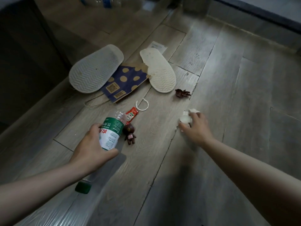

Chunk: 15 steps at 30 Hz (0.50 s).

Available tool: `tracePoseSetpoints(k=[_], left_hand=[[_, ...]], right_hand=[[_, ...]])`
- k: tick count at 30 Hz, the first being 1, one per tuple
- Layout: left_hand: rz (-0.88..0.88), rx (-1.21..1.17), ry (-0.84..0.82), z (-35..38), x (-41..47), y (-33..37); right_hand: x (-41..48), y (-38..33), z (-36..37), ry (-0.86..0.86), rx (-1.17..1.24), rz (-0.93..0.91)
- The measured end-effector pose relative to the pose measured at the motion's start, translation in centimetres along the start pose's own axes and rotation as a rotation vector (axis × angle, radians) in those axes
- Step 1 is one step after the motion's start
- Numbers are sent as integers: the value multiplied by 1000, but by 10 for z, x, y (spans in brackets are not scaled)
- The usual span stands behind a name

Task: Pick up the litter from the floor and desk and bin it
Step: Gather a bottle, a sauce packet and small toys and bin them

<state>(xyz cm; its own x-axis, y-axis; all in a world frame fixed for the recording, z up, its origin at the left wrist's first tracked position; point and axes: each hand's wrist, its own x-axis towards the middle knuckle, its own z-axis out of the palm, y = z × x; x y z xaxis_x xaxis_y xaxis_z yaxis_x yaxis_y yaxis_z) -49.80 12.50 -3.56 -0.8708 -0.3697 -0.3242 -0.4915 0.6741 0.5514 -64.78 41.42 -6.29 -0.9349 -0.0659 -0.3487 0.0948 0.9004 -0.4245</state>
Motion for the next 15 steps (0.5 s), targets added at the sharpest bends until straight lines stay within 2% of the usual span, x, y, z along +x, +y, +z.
tracePoseSetpoints(k=[8,13,15], left_hand=[[-25,-19,32,-13,2,-9],[-59,-39,64,-25,3,-22],[-68,-50,82,-28,4,-27]], right_hand=[[-10,-38,27,28,33,-67],[-10,-60,42,-60,69,-229],[-7,-67,42,-32,94,-284]])
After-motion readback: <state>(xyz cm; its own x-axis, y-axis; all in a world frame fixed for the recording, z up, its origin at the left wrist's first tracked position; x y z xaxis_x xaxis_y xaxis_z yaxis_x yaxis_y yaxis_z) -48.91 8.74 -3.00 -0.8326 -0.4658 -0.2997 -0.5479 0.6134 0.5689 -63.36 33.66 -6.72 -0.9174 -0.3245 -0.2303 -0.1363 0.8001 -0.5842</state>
